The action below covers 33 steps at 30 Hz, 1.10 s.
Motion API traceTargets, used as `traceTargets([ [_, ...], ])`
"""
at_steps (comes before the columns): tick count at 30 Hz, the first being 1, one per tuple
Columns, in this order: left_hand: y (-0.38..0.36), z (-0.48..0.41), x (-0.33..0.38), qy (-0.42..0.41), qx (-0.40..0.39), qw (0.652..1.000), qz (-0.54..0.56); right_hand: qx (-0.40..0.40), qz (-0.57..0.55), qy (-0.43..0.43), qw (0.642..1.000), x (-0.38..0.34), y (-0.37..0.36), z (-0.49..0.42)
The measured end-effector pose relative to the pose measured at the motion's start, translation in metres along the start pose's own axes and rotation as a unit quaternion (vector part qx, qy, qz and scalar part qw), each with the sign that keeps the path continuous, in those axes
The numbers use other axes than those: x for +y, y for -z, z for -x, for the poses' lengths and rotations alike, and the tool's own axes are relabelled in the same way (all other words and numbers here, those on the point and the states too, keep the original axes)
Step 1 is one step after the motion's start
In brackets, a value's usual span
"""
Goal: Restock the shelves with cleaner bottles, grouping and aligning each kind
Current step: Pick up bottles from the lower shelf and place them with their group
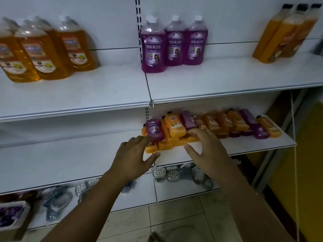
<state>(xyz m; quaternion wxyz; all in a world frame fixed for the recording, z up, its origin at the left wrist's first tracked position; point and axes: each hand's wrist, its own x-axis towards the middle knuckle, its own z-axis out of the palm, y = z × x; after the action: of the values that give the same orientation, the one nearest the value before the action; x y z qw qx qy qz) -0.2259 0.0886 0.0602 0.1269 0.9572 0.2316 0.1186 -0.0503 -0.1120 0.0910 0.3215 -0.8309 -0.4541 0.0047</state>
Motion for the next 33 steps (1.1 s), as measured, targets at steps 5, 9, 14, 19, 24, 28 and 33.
traceTargets([
  [5, -0.051, -0.036, -0.031, 0.077, -0.061, 0.991, 0.087, -0.034, -0.091, -0.098, 0.99, 0.039, -0.041, -0.034],
  [9, -0.085, -0.068, -0.055, 0.17, -0.118, 0.957, 0.203, -0.048, -0.187, -0.2, 0.961, 0.061, -0.079, -0.056],
  [14, -0.113, -0.103, -0.078, 0.248, -0.12, 0.932, 0.234, -0.042, -0.222, -0.269, 0.936, 0.087, -0.112, -0.077],
  [19, -0.14, -0.127, -0.083, 0.317, -0.099, 0.895, 0.297, -0.039, -0.298, -0.343, 0.89, 0.109, -0.131, -0.11],
  [24, -0.161, -0.153, -0.074, 0.314, -0.038, 0.882, 0.348, -0.09, -0.399, -0.443, 0.798, 0.133, -0.164, -0.136],
  [28, -0.171, -0.166, -0.073, 0.328, -0.018, 0.876, 0.354, -0.065, -0.423, -0.471, 0.771, 0.139, -0.183, -0.139],
  [33, -0.185, -0.172, -0.08, 0.36, -0.015, 0.863, 0.353, -0.048, -0.441, -0.466, 0.766, 0.142, -0.187, -0.142],
])
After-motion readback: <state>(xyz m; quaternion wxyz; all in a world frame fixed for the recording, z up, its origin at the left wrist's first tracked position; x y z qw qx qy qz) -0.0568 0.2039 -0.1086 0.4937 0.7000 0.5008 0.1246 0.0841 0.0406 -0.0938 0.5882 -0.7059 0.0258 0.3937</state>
